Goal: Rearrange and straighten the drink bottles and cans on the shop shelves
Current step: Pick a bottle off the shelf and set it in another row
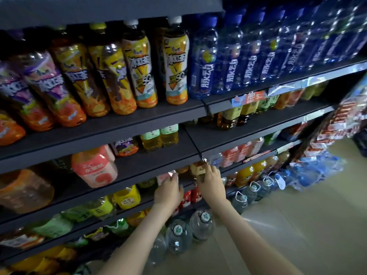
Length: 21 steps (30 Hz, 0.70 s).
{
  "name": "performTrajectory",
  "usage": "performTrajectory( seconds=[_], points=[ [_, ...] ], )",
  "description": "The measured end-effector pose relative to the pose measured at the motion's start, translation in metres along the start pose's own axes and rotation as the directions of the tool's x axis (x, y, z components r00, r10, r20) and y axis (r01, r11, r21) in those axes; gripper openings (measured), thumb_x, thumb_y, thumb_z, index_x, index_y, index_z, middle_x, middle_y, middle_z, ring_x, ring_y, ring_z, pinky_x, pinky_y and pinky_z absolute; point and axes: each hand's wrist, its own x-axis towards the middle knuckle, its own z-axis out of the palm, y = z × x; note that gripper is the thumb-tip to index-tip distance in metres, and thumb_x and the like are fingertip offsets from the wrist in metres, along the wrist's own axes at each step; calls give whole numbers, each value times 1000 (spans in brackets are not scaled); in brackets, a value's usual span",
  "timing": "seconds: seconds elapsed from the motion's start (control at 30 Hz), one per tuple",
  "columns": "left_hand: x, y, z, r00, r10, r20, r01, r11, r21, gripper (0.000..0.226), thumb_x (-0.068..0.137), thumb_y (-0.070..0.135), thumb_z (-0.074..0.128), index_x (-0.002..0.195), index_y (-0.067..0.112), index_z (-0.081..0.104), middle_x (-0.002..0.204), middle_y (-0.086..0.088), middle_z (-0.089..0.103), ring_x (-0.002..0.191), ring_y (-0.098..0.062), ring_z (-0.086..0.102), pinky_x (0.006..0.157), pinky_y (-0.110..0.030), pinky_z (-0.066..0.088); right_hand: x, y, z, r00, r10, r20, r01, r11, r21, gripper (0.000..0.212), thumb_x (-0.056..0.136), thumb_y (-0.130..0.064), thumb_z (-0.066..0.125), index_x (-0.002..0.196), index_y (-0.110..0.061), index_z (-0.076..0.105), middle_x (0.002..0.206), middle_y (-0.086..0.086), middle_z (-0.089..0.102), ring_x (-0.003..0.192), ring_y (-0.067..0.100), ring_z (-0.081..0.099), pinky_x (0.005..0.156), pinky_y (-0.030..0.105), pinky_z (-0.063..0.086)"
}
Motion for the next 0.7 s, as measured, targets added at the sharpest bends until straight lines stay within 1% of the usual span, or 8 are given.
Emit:
performTrajectory(
  seconds=[0.1,0.23,0.37,0.53,0.7],
  points=[
    [2,43,18,997,-73,-18,73,997,9,51,99,32,42,146,16,29,131,-12,54,112,-30,57,82,-36,48,7,40,-19,998,-25,56,27,999,-35,42,96,-21,50,133,-2,44,131,13,48,124,30,40,98,36,39],
    [-4,96,43,985,-169,-34,165,981,-98,47,98,30,44,141,14,34,130,-12,53,115,-32,54,86,-39,47,12,89,-45,991,-65,119,73,995,-62,43,96,-23,51,134,-4,42,133,12,47,125,28,40,101,37,39],
    [-19,133,61,978,-191,-85,178,974,-136,42,97,29,46,136,14,39,126,-13,55,112,-32,56,82,-39,46,9,117,-67,982,-116,150,124,991,-49,40,94,-18,49,131,-3,45,132,12,48,123,28,40,100,39,40],
    [-36,149,74,965,-242,-100,227,963,-146,44,96,29,47,136,12,38,129,-13,52,113,-33,55,84,-40,46,-2,133,-75,967,-168,192,180,983,-47,36,94,-17,50,128,-4,46,128,13,49,120,28,43,99,36,40],
    [-50,146,82,952,-288,-105,274,953,-133,47,97,30,48,139,13,37,134,-12,50,117,-32,53,85,-39,47,-15,140,-73,960,-184,209,194,981,-28,36,94,-17,50,127,-3,48,126,13,51,120,29,43,97,38,43]
  ],
)
